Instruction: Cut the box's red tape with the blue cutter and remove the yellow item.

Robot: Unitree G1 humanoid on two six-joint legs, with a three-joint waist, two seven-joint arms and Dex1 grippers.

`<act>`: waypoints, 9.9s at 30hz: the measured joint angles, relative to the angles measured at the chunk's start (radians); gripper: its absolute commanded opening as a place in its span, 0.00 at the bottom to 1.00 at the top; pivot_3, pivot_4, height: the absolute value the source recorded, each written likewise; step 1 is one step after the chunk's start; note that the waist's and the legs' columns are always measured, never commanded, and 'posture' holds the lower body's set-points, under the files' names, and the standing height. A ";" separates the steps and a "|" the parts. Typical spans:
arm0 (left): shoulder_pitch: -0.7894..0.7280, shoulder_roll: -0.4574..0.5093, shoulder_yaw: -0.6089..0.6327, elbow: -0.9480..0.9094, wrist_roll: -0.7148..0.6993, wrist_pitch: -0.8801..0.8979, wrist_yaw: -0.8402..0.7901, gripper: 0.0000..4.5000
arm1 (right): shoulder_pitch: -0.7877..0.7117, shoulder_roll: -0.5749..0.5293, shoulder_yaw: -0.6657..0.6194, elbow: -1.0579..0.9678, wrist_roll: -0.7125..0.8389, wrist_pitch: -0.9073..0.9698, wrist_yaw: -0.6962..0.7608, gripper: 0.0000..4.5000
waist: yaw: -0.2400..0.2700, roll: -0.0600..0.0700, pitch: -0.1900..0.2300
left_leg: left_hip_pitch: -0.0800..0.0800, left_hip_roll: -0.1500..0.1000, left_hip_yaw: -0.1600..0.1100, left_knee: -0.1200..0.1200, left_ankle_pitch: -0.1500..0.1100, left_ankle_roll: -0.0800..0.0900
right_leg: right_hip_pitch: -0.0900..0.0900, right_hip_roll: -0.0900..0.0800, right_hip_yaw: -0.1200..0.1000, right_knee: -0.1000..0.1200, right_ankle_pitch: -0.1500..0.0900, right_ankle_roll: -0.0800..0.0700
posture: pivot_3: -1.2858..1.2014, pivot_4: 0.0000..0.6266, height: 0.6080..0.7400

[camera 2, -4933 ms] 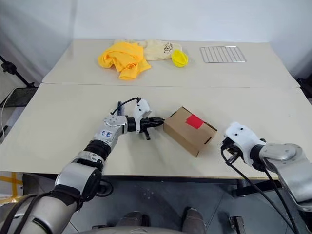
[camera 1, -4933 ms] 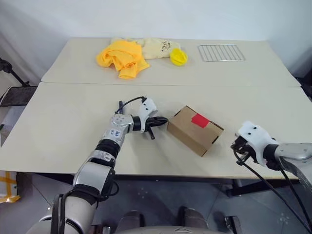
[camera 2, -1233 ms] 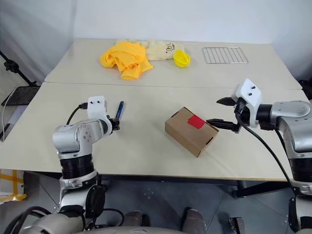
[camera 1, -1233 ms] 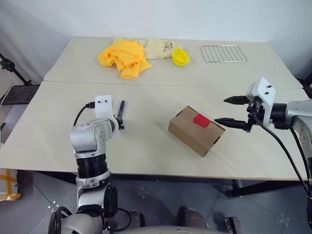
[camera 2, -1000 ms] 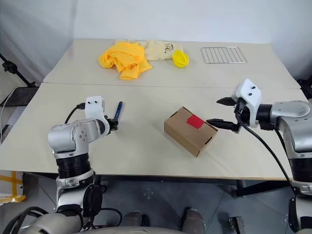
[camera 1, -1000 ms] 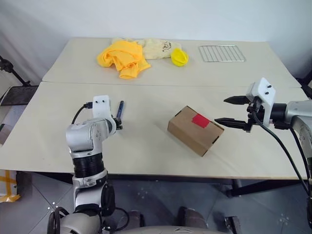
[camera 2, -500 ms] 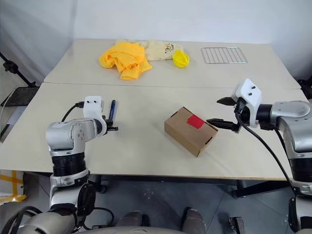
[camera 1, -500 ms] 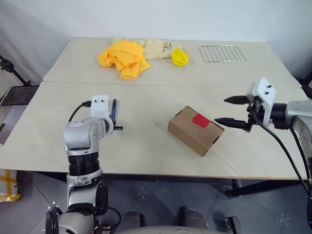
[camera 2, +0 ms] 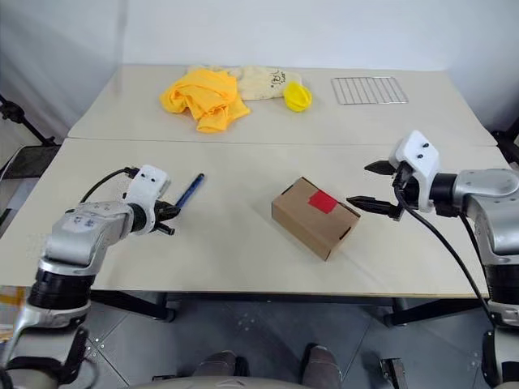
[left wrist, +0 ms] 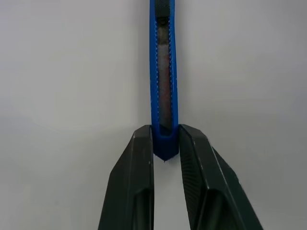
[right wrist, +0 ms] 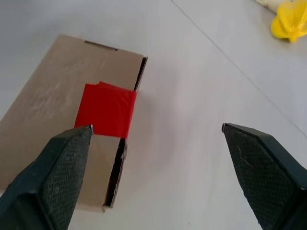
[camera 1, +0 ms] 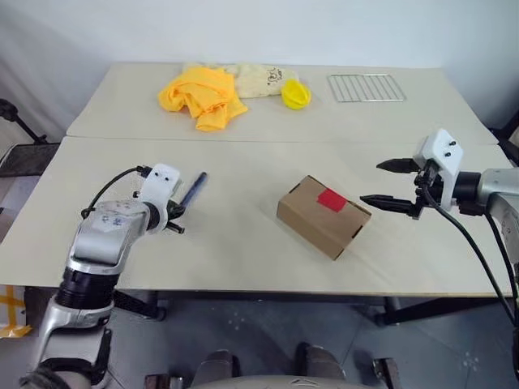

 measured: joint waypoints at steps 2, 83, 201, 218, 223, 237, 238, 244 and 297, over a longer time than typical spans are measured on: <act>0.052 0.055 0.008 -0.002 -0.017 -0.159 -0.114 0.10 | 0.003 -0.002 -0.011 -0.014 0.007 0.010 0.002 1.00 | 0.003 0.000 0.000 | 0.000 0.000 0.000 0.000 0.000 0.000 | 0.000 0.000 0.000 0.000 0.000 0.000 | 0.52 0.24 1.00; 0.113 0.094 -0.186 0.017 0.173 -0.883 -0.668 0.10 | 0.071 0.440 0.668 -0.304 -0.383 -0.102 -0.181 0.00 | -0.016 0.001 -0.001 | 0.005 0.001 0.001 0.001 -0.001 0.001 | 0.001 0.001 0.001 0.006 -0.001 -0.001 | 0.52 0.24 1.00; -0.354 -0.198 -0.026 0.810 0.249 -1.832 -0.194 0.10 | -0.634 0.489 0.074 0.215 0.171 0.833 -0.334 0.99 | -0.045 0.002 -0.001 | -0.004 0.000 0.003 -0.004 -0.001 0.002 | -0.011 0.000 -0.002 0.005 0.000 -0.001 | 0.52 0.24 1.00; -0.347 -0.198 -0.026 0.811 0.249 -1.812 -0.184 0.10 | -0.648 0.470 0.090 0.225 0.215 0.831 -0.290 0.04 | -0.044 0.002 -0.001 | -0.004 0.000 0.003 -0.004 -0.001 0.002 | -0.011 0.000 -0.002 0.006 0.000 -0.001 | 0.52 0.24 1.00; -0.334 -0.216 -0.026 0.756 0.228 -1.664 -0.199 0.31 | -0.648 0.468 0.089 0.207 0.214 0.833 -0.322 0.04 | -0.043 0.002 -0.001 | -0.005 0.000 0.003 -0.003 -0.001 0.002 | -0.011 0.000 -0.002 0.006 0.000 -0.001 | 0.52 0.24 1.00; -0.359 -0.118 0.074 0.698 0.045 -1.202 -0.368 1.00 | -0.598 0.290 0.011 0.020 0.217 0.870 -0.403 0.04 | -0.037 0.002 -0.001 | -0.006 0.000 0.003 -0.003 -0.001 0.002 | -0.012 0.000 -0.002 0.006 0.000 -0.001 | 0.52 0.24 1.00; -0.366 -0.120 0.076 0.688 0.032 -1.182 -0.380 1.00 | -0.589 0.280 0.001 0.010 0.217 0.875 -0.406 0.04 | -0.036 0.002 -0.001 | -0.006 0.000 0.003 -0.003 -0.001 0.002 | -0.012 -0.001 -0.002 0.006 0.000 -0.001 | 0.52 0.24 1.00; -0.407 -0.241 0.064 0.611 -0.085 -0.971 -0.470 1.00 | -0.483 0.145 -0.087 -0.149 0.248 0.958 -0.426 0.04 | -0.027 0.001 -0.001 | -0.007 0.000 0.003 -0.003 -0.001 0.002 | -0.012 -0.001 -0.002 0.005 0.000 -0.001 | 0.52 0.24 1.00; -0.708 -0.511 -0.340 0.717 0.067 -0.203 -0.578 0.00 | -0.049 0.090 -0.317 -0.674 0.450 1.075 -0.607 0.04 | 0.013 0.000 0.000 | -0.008 -0.001 0.006 0.001 -0.001 0.002 | -0.012 -0.001 0.000 0.005 0.000 -0.001 | 0.52 0.24 1.00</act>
